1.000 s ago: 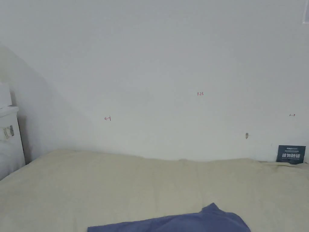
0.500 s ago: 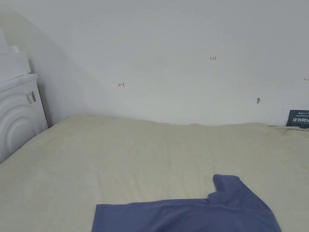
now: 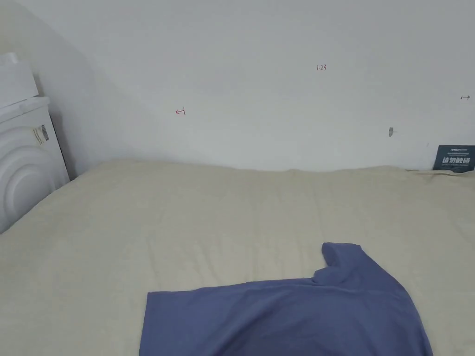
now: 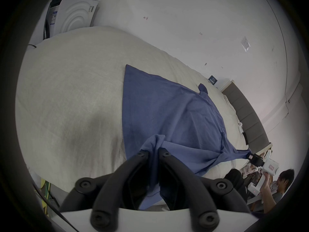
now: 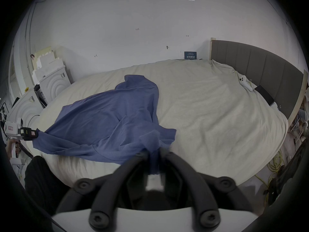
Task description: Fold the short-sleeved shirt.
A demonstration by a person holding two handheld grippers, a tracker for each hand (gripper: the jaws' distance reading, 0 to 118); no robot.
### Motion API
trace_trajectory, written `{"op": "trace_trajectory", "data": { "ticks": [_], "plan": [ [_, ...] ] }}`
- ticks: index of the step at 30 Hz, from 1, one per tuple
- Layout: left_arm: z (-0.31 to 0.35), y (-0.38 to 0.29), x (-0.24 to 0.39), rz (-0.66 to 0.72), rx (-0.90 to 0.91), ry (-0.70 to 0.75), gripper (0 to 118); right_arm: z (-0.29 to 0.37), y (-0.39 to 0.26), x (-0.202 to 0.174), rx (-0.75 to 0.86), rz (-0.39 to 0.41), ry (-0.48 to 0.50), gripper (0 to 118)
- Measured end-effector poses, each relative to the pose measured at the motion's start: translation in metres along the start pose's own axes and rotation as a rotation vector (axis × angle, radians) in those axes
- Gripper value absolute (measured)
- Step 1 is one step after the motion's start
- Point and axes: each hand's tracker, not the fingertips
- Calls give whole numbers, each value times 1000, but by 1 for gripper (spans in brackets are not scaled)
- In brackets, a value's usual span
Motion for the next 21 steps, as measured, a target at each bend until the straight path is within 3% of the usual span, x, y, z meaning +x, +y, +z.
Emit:
{"op": "trace_trajectory", "data": {
  "ticks": [2,3,5,6,9,11,17,21],
  "plan": [
    [15,1,-2,-3,75,48,56,10,-3,6,49,28,-59,80],
    [27,3,-1,-29,116,76,79,18,-2,9,75,28,-59,95],
    [54,7,6,-84,187,107,104,36,4,16,126,-24,-35,98],
    [69,9,11,-108,246,114,111,45,9,19,151,-58,-13,98],
    [106,20,33,-136,357,97,112,57,27,20,211,-195,67,98],
    [123,23,52,-169,411,77,112,62,39,10,236,-223,88,98],
    [145,16,118,-302,546,74,111,73,69,-53,327,-117,148,97],
    [142,6,129,-334,581,104,107,79,74,-86,371,-49,176,97]
  ]
}}
